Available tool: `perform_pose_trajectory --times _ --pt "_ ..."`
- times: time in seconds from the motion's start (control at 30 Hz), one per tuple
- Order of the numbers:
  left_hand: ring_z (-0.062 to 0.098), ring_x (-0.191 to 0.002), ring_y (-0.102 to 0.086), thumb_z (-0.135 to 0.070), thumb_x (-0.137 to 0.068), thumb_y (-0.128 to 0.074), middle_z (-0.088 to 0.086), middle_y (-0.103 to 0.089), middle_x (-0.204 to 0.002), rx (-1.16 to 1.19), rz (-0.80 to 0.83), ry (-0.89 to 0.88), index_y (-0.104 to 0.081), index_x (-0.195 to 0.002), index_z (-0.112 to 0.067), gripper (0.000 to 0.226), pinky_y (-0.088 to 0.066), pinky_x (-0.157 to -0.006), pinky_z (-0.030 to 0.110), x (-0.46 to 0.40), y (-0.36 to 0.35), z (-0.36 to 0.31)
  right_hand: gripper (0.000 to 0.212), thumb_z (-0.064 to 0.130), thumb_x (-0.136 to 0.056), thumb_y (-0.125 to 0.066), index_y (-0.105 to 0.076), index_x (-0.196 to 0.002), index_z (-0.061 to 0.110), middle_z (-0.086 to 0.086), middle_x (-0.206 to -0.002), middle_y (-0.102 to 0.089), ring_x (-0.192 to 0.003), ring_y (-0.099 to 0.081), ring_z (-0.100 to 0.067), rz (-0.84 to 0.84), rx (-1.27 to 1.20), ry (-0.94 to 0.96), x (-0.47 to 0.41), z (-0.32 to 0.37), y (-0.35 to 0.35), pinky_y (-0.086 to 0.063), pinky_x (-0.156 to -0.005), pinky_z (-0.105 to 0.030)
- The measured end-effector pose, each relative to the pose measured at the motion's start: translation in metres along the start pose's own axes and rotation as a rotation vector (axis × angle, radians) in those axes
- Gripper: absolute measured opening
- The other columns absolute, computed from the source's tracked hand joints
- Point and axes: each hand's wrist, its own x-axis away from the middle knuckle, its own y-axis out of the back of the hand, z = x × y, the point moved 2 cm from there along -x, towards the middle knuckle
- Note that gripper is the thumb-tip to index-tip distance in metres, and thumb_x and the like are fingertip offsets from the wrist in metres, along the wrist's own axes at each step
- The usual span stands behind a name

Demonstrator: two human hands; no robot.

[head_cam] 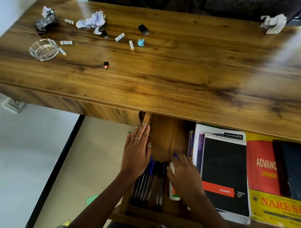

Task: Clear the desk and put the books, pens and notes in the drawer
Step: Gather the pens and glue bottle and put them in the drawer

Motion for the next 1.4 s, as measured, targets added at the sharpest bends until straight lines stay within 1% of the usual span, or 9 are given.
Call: perform_pose_trajectory --times 0.17,0.3,0.43,0.63,0.73,0.9,1.07,1.27,1.4 --pt "0.020 -0.144 -0.018 -0.030 -0.096 -0.025 0.005 -0.027 -0.155 0.007 -0.001 -0.008 -0.028 -0.147 -0.012 0.054 -0.013 -0.116 0.037 0.001 0.001 0.000 0.050 0.040 -0.079 -0.065 -0.059 -0.116 0.007 -0.014 -0.122 -0.057 -0.117 -0.052 -0.034 -0.013 0.240 0.070 -0.040 -0.017 -0.019 -0.041 -0.100 -0.048" --pt "0.021 -0.143 -0.021 -0.029 -0.096 -0.026 0.006 -0.028 -0.154 0.010 -0.001 -0.006 -0.030 -0.147 -0.011 0.054 -0.017 -0.116 0.040 0.001 0.001 -0.001 0.044 0.042 -0.076 -0.068 -0.066 -0.103 0.007 -0.013 -0.101 -0.065 -0.094 -0.064 -0.029 0.023 0.308 0.051 -0.031 -0.024 -0.028 -0.050 -0.088 -0.042" --pt "0.022 -0.143 -0.023 -0.030 -0.095 -0.026 0.006 -0.029 -0.153 -0.001 -0.002 -0.008 -0.030 -0.147 -0.011 0.055 -0.017 -0.115 0.039 0.002 0.003 -0.001 0.040 0.045 -0.079 -0.066 -0.066 -0.103 0.012 -0.010 -0.103 -0.067 -0.097 -0.064 -0.024 0.019 0.291 0.055 -0.005 -0.021 -0.039 -0.049 -0.090 -0.041" --pt "0.023 -0.142 -0.026 -0.030 -0.094 -0.028 0.007 -0.031 -0.153 -0.036 0.008 -0.009 -0.031 -0.146 -0.011 0.056 -0.018 -0.114 0.039 0.002 0.003 -0.002 0.049 0.039 -0.053 -0.086 -0.072 -0.085 0.005 -0.018 -0.089 -0.069 -0.086 -0.066 -0.032 -0.016 0.409 0.021 0.010 -0.017 -0.042 -0.054 -0.080 -0.045" --pt "0.023 -0.141 -0.027 -0.031 -0.093 -0.029 0.007 -0.031 -0.153 -0.054 0.017 -0.010 -0.031 -0.146 -0.011 0.057 -0.017 -0.114 0.039 0.002 0.004 -0.002 0.046 0.036 -0.059 -0.083 -0.072 -0.090 0.003 -0.024 -0.102 -0.066 -0.101 -0.060 -0.040 -0.018 0.458 -0.019 0.009 -0.023 -0.046 -0.047 -0.089 -0.052" --pt "0.024 -0.141 -0.028 -0.032 -0.093 -0.030 0.007 -0.032 -0.152 -0.076 0.029 -0.003 -0.031 -0.146 -0.010 0.057 -0.017 -0.114 0.040 0.003 0.004 -0.003 0.057 0.043 -0.059 -0.080 -0.071 -0.096 0.001 -0.020 -0.099 -0.068 -0.099 -0.063 -0.037 -0.098 0.404 -0.045 0.011 -0.021 -0.043 -0.048 -0.088 -0.052" --pt "0.025 -0.142 -0.026 -0.030 -0.094 -0.037 0.007 -0.030 -0.153 -0.076 0.013 0.036 -0.029 -0.147 -0.010 0.057 -0.012 -0.114 0.039 0.008 0.006 -0.005 0.055 0.050 -0.085 -0.034 -0.060 -0.118 0.014 -0.009 -0.118 -0.062 -0.115 -0.057 -0.028 -0.195 0.236 -0.066 0.023 -0.027 -0.041 -0.042 -0.098 -0.050" --pt "0.026 -0.142 -0.025 -0.036 -0.094 -0.042 0.006 -0.028 -0.154 0.048 -0.008 0.197 -0.025 -0.148 -0.012 0.062 -0.025 -0.114 0.048 0.045 0.002 -0.005 0.060 0.053 -0.083 -0.035 -0.046 -0.129 0.017 -0.007 -0.127 -0.058 -0.120 -0.054 -0.028 -0.279 0.143 -0.049 0.051 -0.048 -0.032 -0.041 -0.097 -0.043" --pt "0.029 -0.139 -0.032 -0.041 -0.090 -0.041 0.008 -0.029 -0.153 0.063 -0.003 0.259 -0.023 -0.148 -0.010 0.069 -0.027 -0.110 0.044 0.082 0.001 -0.017 0.056 0.053 -0.085 -0.034 -0.044 -0.129 0.020 -0.006 -0.129 -0.057 -0.122 -0.052 -0.027 -0.275 0.090 -0.009 0.067 -0.059 -0.035 -0.035 -0.098 -0.041"
